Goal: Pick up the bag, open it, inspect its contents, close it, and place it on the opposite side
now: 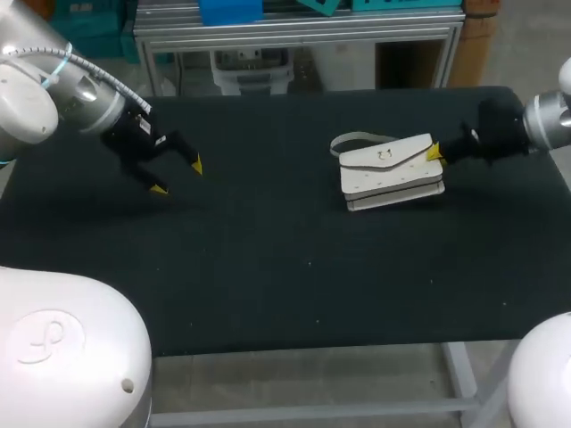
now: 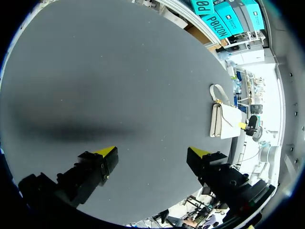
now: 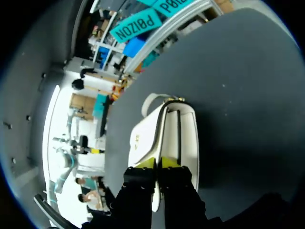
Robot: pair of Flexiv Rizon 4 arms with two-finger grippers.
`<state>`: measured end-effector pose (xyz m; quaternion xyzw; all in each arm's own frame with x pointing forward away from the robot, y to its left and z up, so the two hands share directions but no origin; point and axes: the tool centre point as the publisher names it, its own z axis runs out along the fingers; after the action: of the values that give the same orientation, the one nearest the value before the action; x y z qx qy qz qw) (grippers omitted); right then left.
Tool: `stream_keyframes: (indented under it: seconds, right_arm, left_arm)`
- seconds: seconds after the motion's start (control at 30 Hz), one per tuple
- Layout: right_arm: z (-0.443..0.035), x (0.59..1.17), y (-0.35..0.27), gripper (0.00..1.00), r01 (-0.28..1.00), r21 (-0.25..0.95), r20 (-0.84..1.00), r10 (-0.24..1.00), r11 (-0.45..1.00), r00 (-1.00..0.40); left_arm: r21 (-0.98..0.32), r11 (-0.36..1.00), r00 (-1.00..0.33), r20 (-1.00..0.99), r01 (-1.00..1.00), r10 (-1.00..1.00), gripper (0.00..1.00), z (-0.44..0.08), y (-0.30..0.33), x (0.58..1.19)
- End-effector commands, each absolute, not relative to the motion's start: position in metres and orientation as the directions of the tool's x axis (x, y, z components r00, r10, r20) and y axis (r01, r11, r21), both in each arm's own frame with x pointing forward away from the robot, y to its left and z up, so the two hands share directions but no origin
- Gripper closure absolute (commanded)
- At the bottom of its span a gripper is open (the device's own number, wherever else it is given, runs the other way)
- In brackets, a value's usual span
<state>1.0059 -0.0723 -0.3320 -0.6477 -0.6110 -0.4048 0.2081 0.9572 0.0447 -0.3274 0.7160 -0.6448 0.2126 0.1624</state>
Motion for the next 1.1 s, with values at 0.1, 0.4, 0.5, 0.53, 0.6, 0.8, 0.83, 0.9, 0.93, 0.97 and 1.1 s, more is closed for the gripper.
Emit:
stream_keyframes:
  seconds: [0.1, 0.4, 0.5, 0.53, 0.6, 0.8, 0.83, 0.9, 0.93, 0.97, 1.1]
  right_arm:
    - [-0.315, 1.039, -0.134, 1.0, 0.971, 0.203, 0.821, 0.562, -0.123, -0.1]
    - [-0.314, 1.079, -0.185, 1.0, 0.974, 0.195, 0.835, 0.541, -0.119, -0.101]
    - [-0.315, 1.089, -0.198, 1.0, 0.981, 0.182, 0.847, 0.518, -0.071, -0.12]
    - [-0.316, 1.092, -0.203, 1.0, 0.984, 0.167, 0.846, 0.521, -0.06, -0.112]
    - [-0.318, 1.096, -0.207, 1.0, 0.988, 0.138, 0.842, 0.533, -0.069, -0.081]
    - [-0.318, 1.096, -0.207, 1.0, 0.988, 0.138, 0.842, 0.533, -0.069, -0.081]
    - [-0.318, 1.096, -0.207, 1.0, 0.988, 0.138, 0.842, 0.533, -0.069, -0.081]
    - [-0.318, 1.096, -0.207, 1.0, 0.988, 0.138, 0.842, 0.533, -0.069, -0.081]
    - [-0.318, 1.096, -0.207, 1.0, 0.988, 0.138, 0.842, 0.533, -0.069, -0.081]
    - [-0.318, 1.096, -0.207, 1.0, 0.988, 0.138, 0.842, 0.533, -0.069, -0.081]
    - [-0.318, 1.103, -0.214, 1.0, 0.985, 0.158, 0.833, 0.544, -0.07, -0.095]
  left_arm:
    - [-0.025, -0.072, 0.052, 0.467, -0.997, -0.883, 0.0, -0.323, 0.057, 0.975]
    - [-0.01, -0.03, 0.023, 0.432, -0.999, -0.902, 0.0, -0.321, 0.073, 0.99]
    - [-0.012, -0.014, 0.007, 0.419, -1.0, -0.908, 0.0, -0.319, 0.079, 0.995]
    - [-0.008, -0.014, 0.01, 0.408, -1.0, -0.913, 0.0, -0.318, 0.082, 0.998]
    - [-0.002, -0.007, 0.005, 0.396, -1.0, -0.918, 0.0, -0.317, 0.085, 1.002]
    - [-0.002, -0.007, 0.005, 0.396, -1.0, -0.918, 0.0, -0.317, 0.085, 1.002]
    - [-0.002, -0.007, 0.005, 0.396, -1.0, -0.918, 0.0, -0.317, 0.085, 1.002]
    - [-0.002, -0.007, 0.005, 0.396, -1.0, -0.918, 0.0, -0.317, 0.085, 1.002]
    - [-0.002, -0.007, 0.005, 0.396, -1.0, -0.918, 0.0, -0.317, 0.085, 1.002]
    - [-0.002, -0.007, 0.005, 0.396, -1.0, -0.918, 0.0, -0.317, 0.085, 1.002]
    - [-0.054, 0.006, -0.025, 0.361, -0.999, -0.932, 0.0, -0.311, 0.085, 1.007]
